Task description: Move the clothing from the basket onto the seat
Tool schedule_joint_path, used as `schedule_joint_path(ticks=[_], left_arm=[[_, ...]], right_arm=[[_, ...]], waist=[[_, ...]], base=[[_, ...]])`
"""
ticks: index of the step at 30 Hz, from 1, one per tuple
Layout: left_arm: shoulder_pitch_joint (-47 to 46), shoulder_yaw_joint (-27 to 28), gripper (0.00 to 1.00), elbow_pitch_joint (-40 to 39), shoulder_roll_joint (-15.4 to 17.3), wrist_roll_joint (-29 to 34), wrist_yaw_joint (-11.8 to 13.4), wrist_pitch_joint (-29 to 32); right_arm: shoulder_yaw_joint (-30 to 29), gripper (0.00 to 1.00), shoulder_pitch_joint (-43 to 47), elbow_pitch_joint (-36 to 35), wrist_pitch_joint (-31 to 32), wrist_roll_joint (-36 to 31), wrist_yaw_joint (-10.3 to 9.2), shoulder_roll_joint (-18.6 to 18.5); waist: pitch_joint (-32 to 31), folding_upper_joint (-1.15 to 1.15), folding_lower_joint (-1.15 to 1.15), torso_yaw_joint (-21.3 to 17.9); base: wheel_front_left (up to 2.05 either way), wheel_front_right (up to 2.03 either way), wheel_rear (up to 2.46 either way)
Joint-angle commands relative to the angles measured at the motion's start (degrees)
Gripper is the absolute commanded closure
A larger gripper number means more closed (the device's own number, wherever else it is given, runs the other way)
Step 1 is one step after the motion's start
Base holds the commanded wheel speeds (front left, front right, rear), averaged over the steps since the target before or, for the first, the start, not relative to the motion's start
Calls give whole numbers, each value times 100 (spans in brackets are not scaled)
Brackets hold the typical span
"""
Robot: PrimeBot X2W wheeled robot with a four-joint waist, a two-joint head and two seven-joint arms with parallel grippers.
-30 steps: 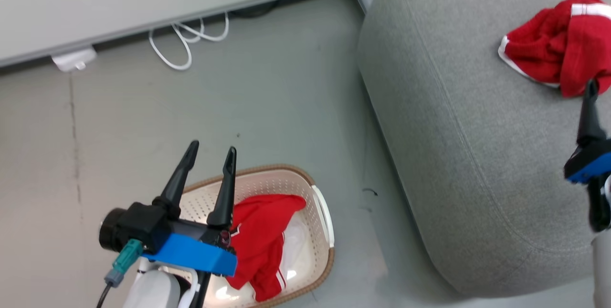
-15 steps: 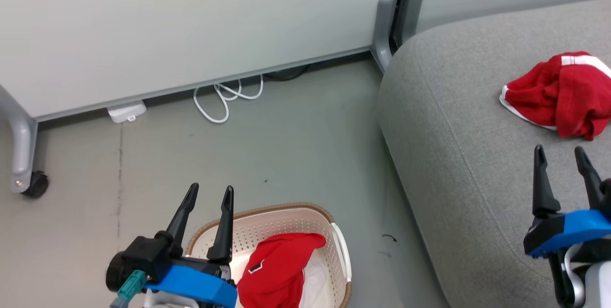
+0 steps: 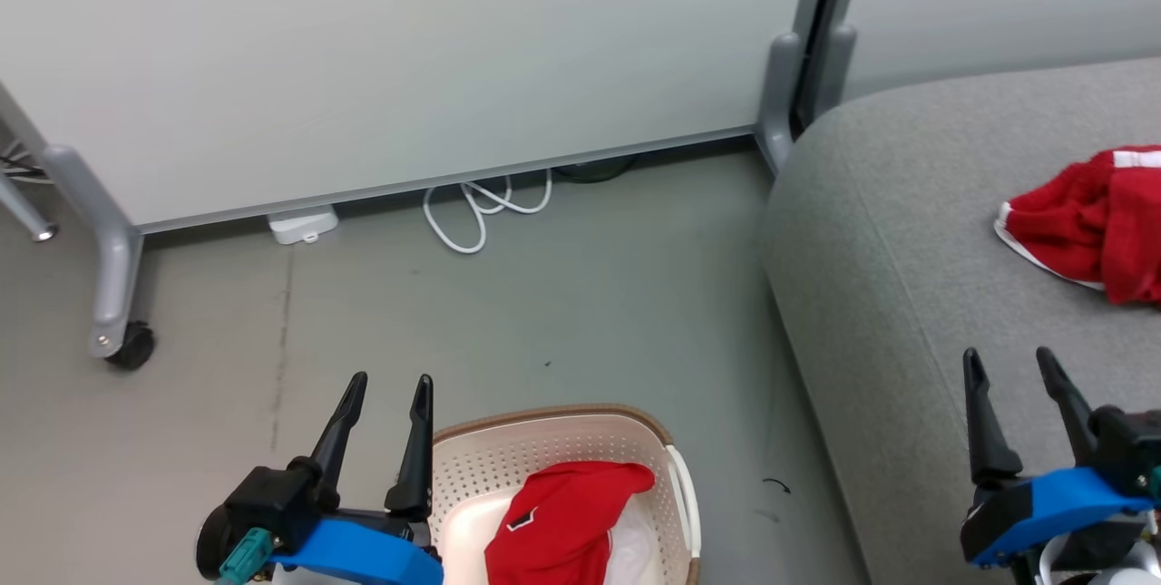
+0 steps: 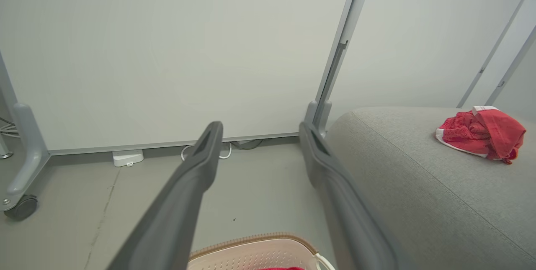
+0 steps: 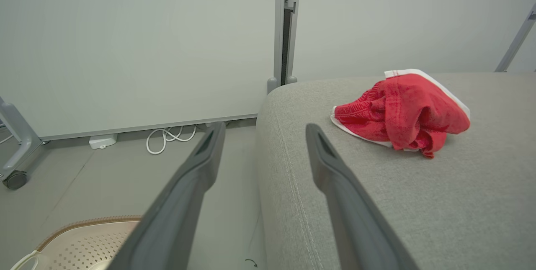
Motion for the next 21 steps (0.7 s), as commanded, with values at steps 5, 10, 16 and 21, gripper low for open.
schedule_joint_path(ticks=[5, 10, 16, 21], left_arm=[[36, 204, 0, 162, -8, 21, -7, -26], [29, 390, 0, 278, -9, 41, -7, -26], [49, 565, 0, 359, -9, 62, -7, -26], [67, 632, 0, 379, -12, 67, -7, -26]], right_arm=[[240, 0, 254, -80, 14, -65, 2, 6], [599, 0, 313, -106, 2, -150, 2, 4], [839, 0, 375, -76, -55, -39, 2, 5], [891, 0, 395, -82, -61, 65, 2, 5]], waist=[[-143, 0, 1, 306], [-191, 0, 1, 385], [-280, 0, 1, 388], [-311, 0, 1, 378]], base=[[0, 0, 0], [0, 0, 0], [0, 0, 0], [0, 0, 0]])
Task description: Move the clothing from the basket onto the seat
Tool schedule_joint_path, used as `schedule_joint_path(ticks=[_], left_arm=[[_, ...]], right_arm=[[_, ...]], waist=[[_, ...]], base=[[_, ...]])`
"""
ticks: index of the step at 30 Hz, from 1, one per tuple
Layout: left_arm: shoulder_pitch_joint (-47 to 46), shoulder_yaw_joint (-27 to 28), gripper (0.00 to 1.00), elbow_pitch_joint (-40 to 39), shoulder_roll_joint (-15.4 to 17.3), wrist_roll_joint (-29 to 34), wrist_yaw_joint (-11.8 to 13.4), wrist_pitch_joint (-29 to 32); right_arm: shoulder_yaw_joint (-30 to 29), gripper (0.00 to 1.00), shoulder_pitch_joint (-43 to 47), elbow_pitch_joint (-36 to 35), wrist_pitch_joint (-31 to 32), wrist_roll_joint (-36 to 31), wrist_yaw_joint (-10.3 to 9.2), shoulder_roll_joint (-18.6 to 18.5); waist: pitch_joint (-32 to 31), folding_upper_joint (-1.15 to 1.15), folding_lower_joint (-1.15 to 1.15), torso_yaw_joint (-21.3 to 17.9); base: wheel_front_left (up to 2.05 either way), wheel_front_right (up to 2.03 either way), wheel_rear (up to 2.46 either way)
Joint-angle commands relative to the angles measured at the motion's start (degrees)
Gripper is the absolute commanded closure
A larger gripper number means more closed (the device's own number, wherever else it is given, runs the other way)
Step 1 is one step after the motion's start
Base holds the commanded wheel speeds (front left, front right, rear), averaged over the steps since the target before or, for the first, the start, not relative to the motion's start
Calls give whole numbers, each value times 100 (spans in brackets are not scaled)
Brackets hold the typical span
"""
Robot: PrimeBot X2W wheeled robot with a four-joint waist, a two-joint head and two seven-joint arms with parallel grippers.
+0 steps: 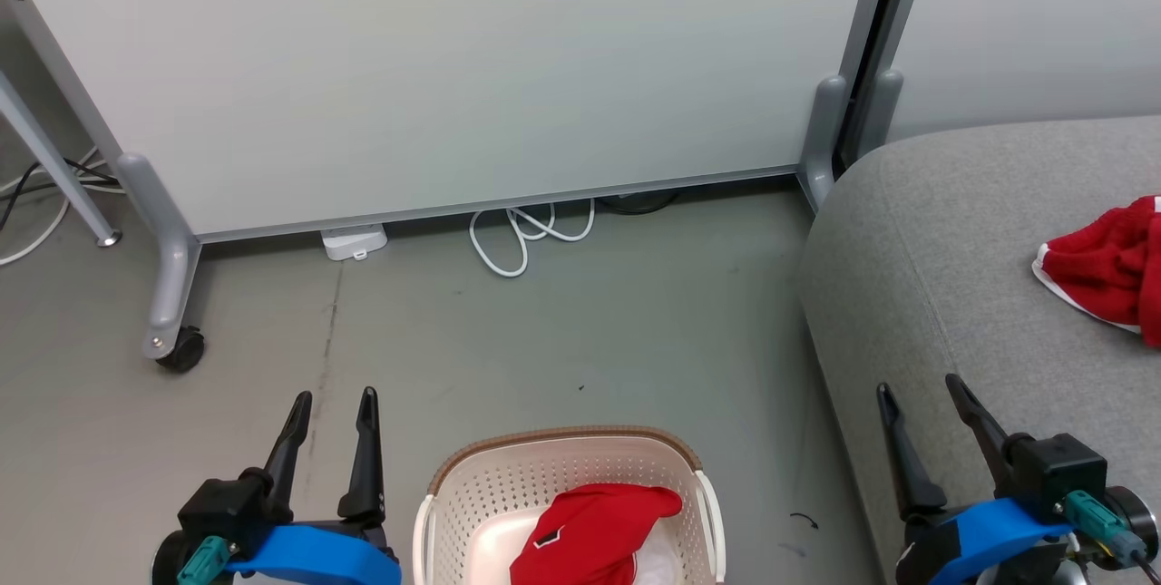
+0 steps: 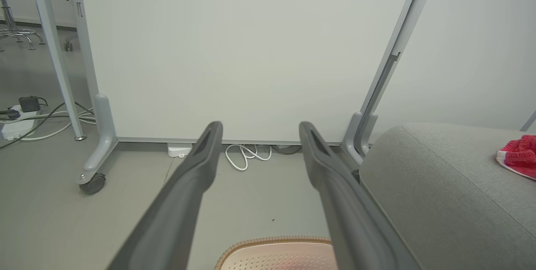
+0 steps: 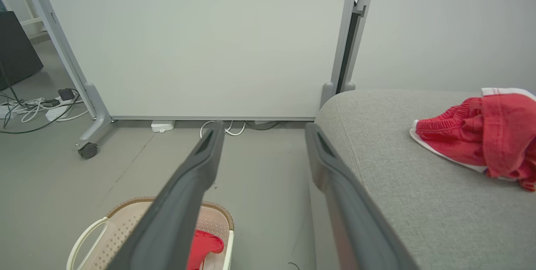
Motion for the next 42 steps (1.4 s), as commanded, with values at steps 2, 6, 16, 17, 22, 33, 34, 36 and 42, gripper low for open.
schedule_joint_path(ticks=[2, 6, 16, 17, 22, 33, 34, 36, 42], left_arm=[[40, 39, 0, 1, 8, 16, -7, -26], [70, 50, 0, -11, 3, 26, -7, -26], [79, 13, 0, -8, -19, 47, -7, -26], [82, 13, 0, -7, -19, 47, -7, -26], [75, 28, 0, -10, -14, 49, -7, -26], [-438, -179, 0, 474, 85, -84, -7, -21], [-525, -205, 0, 542, 98, -97, -7, -21], [-682, -279, 0, 706, 128, -128, -7, -21], [-1307, -531, 0, 1378, 247, -196, -7, -22]], right_arm=[[10, 0, 91, -31, -16, 58, 1, 1], [5, 0, 110, -57, -20, 95, 1, 1], [31, 0, 82, -82, -40, 194, 1, 1], [34, 0, 73, -74, -44, 201, 1, 1], [82, 0, 21, -78, -55, 196, 1, 1], [390, 0, -356, -255, -96, 241, 2, 0], [446, 0, -427, -286, -114, 247, 2, 1], [537, 0, -528, -329, -123, 260, 1, 1], [779, 0, -923, -404, -235, 319, 2, 0]], waist=[[-8, 0, 0, -5], [-18, 0, 0, -1], [-6, 0, 0, 27], [-2, 0, 0, 24], [63, 0, 0, -15], [892, 0, 0, -452], [1020, 0, 0, -514], [1260, 0, 0, -624], [2072, 0, 0, -1034]], base=[[0, 0, 0], [0, 0, 0], [0, 0, 0], [0, 0, 0], [0, 0, 0], [0, 0, 0], [0, 0, 0], [0, 0, 0], [0, 0, 0]])
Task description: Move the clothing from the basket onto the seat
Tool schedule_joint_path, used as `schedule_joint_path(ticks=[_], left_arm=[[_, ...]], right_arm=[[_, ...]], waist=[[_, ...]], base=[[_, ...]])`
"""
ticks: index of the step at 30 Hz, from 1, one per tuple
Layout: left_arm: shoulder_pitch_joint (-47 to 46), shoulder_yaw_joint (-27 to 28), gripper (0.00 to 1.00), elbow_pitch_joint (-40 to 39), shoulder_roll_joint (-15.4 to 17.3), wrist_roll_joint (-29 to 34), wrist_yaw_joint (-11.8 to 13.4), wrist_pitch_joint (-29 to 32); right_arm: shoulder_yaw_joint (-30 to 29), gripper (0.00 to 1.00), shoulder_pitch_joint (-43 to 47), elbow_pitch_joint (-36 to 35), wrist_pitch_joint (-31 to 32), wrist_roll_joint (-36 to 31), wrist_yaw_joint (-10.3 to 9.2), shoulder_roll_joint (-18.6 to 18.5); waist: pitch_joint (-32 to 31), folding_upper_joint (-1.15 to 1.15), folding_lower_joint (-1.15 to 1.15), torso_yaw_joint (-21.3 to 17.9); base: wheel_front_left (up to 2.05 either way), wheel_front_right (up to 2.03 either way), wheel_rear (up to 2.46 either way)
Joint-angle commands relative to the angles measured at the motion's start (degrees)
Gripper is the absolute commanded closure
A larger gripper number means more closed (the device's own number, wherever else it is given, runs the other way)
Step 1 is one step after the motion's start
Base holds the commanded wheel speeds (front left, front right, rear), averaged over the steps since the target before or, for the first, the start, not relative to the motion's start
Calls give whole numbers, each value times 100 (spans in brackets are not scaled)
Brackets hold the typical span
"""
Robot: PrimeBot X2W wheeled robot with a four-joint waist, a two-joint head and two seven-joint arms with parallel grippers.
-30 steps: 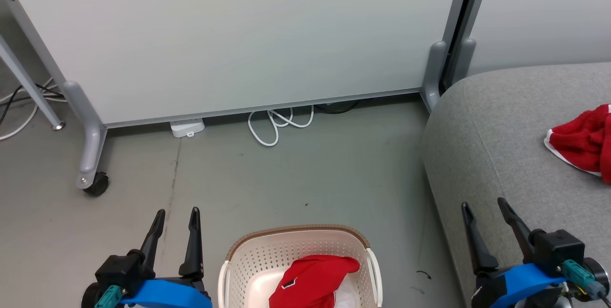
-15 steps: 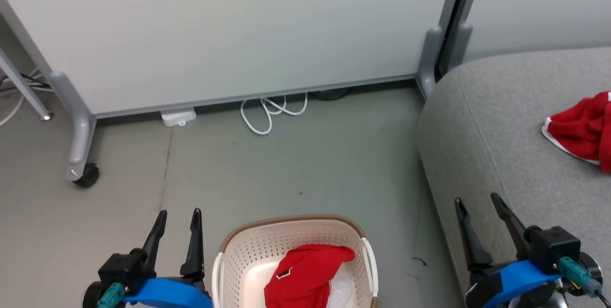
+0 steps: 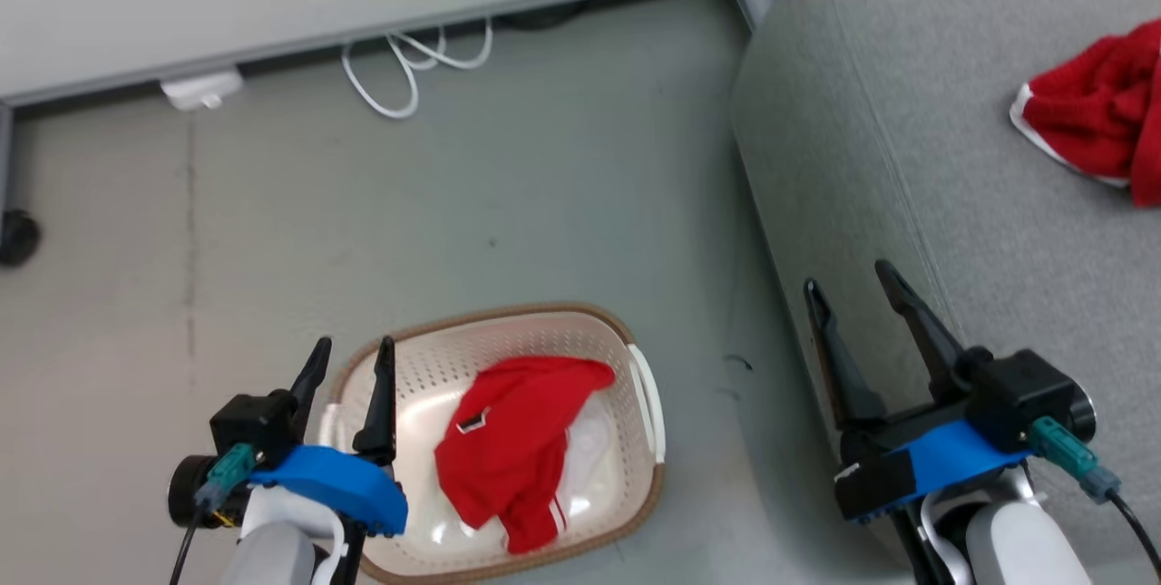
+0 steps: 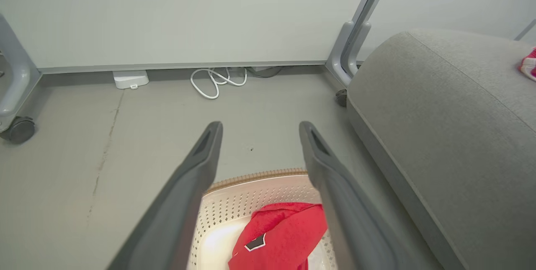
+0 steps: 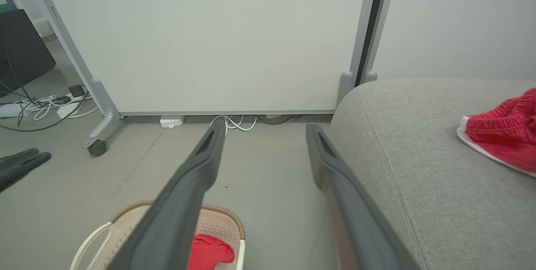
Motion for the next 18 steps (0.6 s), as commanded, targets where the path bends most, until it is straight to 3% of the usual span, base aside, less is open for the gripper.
schedule_joint_path(ticks=[1, 8, 18], left_arm=[[-222, -75, 0, 156, 41, -17, -7, -18], [-923, -536, 0, 1118, 96, -125, -7, 6], [-1808, -1692, 0, 2160, 243, -97, -7, 275]], right_arm=[[16, 0, -142, -23, -64, 30, 3, 0], [196, 0, -444, 19, -255, 145, 3, 1], [377, 0, -726, 121, -522, 302, 3, 2]], waist=[[605, 0, -2, -416], [1381, 0, -2, -759], [2258, 0, -2, -997]], base=[[0, 0, 0], [0, 0, 0], [0, 0, 0]])
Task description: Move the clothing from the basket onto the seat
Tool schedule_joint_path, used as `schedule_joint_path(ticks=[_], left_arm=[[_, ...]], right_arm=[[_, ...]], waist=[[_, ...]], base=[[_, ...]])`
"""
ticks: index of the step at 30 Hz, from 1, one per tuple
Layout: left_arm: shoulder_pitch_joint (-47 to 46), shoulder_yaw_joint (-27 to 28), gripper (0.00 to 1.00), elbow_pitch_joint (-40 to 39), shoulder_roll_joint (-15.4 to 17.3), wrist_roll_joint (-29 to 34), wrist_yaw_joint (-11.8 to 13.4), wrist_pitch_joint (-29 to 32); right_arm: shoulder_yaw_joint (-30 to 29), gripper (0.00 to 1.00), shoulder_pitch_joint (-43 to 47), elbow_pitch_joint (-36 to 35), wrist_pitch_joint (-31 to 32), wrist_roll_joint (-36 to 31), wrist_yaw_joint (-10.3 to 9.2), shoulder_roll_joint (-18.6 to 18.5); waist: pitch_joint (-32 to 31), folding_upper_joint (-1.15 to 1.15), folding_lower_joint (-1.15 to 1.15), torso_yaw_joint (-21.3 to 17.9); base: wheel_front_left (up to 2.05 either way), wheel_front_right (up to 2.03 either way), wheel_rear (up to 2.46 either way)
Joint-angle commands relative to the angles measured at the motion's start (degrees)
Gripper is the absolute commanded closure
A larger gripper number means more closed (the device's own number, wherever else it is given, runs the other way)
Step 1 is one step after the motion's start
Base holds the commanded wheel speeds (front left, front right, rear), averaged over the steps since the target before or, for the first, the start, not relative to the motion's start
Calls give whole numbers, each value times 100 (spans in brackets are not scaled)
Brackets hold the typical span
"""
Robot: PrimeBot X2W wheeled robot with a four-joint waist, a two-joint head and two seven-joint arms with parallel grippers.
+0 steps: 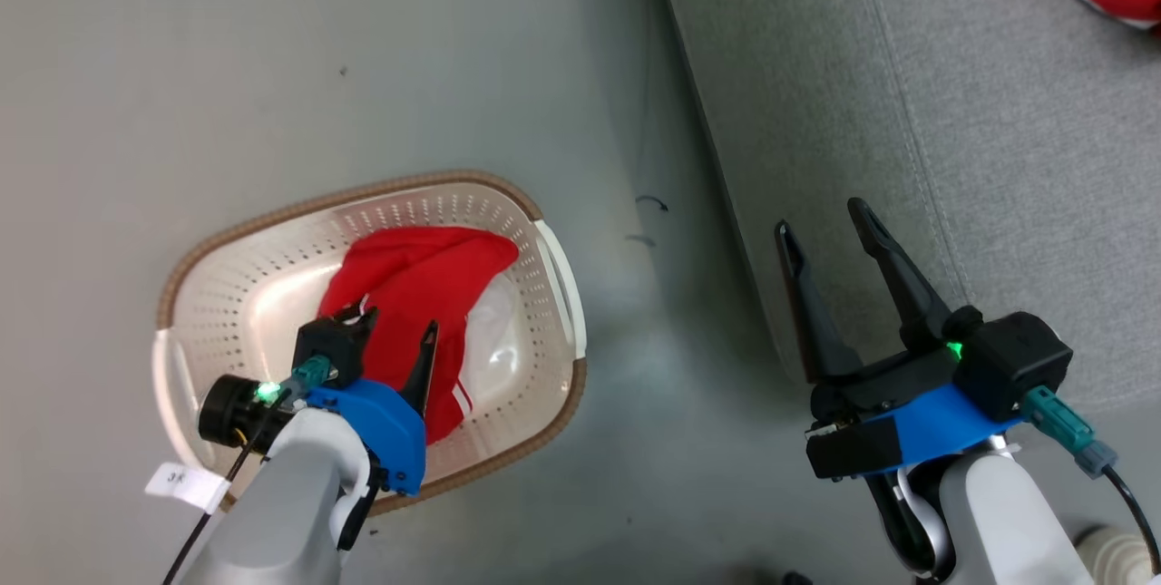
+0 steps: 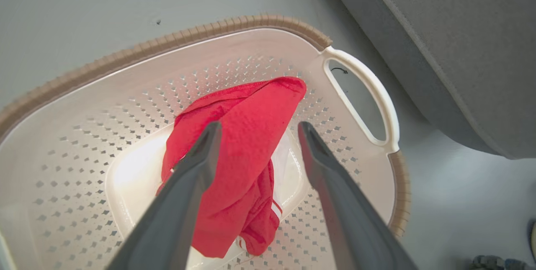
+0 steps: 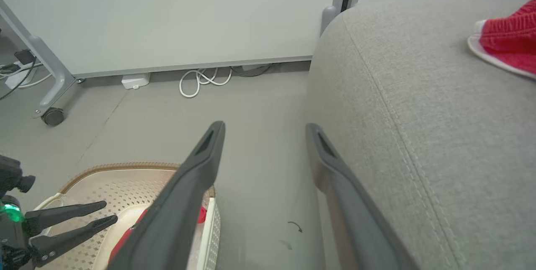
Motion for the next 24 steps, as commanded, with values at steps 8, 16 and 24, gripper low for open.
schedule_joint_path(ticks=[8, 16, 24], left_arm=[[-754, -751, 0, 617, 213, 90, -5, 185], [-1224, -1350, 0, 1118, 185, 325, -6, 369], [-1560, -1440, 0, 1552, 221, 393, 220, 375]], right_arm=[[72, 0, -236, -5, -172, 115, 3, 5], [126, 0, -353, -2, -281, 210, 3, 5], [187, 0, -416, -19, -345, 257, 3, 5]], waist=[[817, 0, -1, -229], [1236, 0, -1, -269], [1466, 0, -1, -320]], base=[[0, 0, 0], [0, 0, 0], [0, 0, 0]])
